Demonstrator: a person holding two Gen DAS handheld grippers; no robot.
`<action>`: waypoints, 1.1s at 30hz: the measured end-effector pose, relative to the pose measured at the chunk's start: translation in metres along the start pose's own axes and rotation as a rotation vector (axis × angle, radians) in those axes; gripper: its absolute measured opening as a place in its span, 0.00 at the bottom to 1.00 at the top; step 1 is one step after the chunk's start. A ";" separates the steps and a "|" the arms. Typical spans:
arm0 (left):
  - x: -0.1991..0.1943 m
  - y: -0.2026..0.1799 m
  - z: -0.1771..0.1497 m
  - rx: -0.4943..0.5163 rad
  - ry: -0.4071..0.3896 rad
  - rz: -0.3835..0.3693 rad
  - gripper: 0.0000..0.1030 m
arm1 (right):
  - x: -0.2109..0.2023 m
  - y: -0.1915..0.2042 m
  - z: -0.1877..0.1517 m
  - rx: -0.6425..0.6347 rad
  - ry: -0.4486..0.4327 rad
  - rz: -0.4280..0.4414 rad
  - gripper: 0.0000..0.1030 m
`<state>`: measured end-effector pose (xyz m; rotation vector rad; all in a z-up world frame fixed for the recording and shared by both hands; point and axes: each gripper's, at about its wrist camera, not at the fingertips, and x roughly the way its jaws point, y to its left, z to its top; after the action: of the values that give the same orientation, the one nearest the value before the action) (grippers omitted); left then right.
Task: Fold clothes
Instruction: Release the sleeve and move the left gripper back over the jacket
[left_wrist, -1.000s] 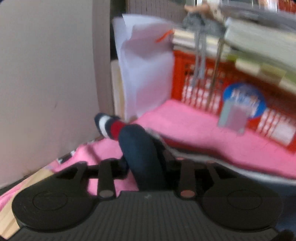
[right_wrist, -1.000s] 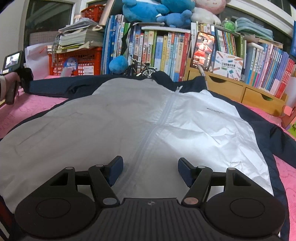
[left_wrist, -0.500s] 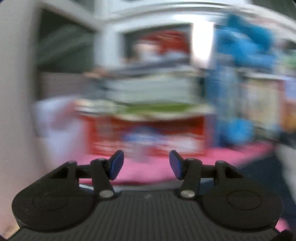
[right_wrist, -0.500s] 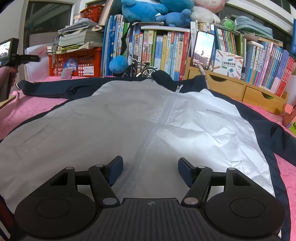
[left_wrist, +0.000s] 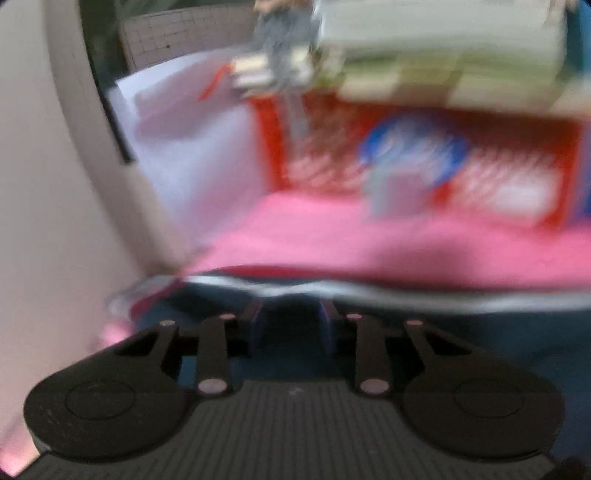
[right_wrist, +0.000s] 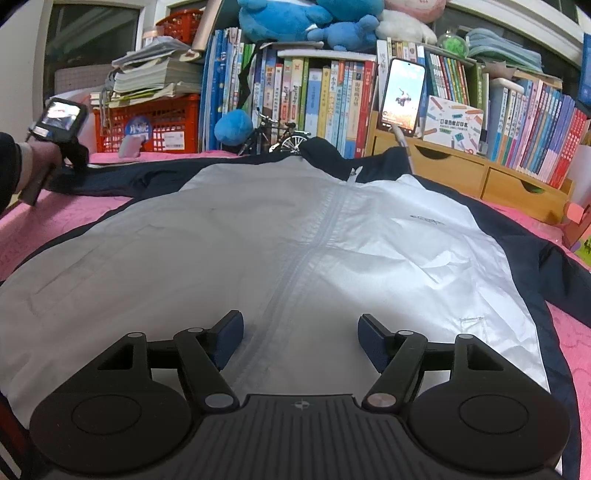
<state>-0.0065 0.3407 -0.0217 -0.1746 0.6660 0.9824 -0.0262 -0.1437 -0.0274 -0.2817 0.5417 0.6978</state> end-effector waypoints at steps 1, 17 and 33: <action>-0.017 -0.006 -0.003 0.006 -0.021 -0.081 0.29 | 0.000 -0.001 0.000 0.005 0.003 0.001 0.69; -0.191 -0.194 -0.092 0.469 -0.038 -0.703 0.41 | -0.007 -0.024 0.018 -0.064 0.082 0.140 0.89; -0.178 -0.184 -0.096 0.431 -0.110 -0.578 0.61 | 0.096 -0.169 0.047 -0.037 0.118 0.043 0.98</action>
<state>0.0341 0.0709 -0.0203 0.0689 0.6592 0.2794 0.1666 -0.1978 -0.0303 -0.3480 0.6491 0.7366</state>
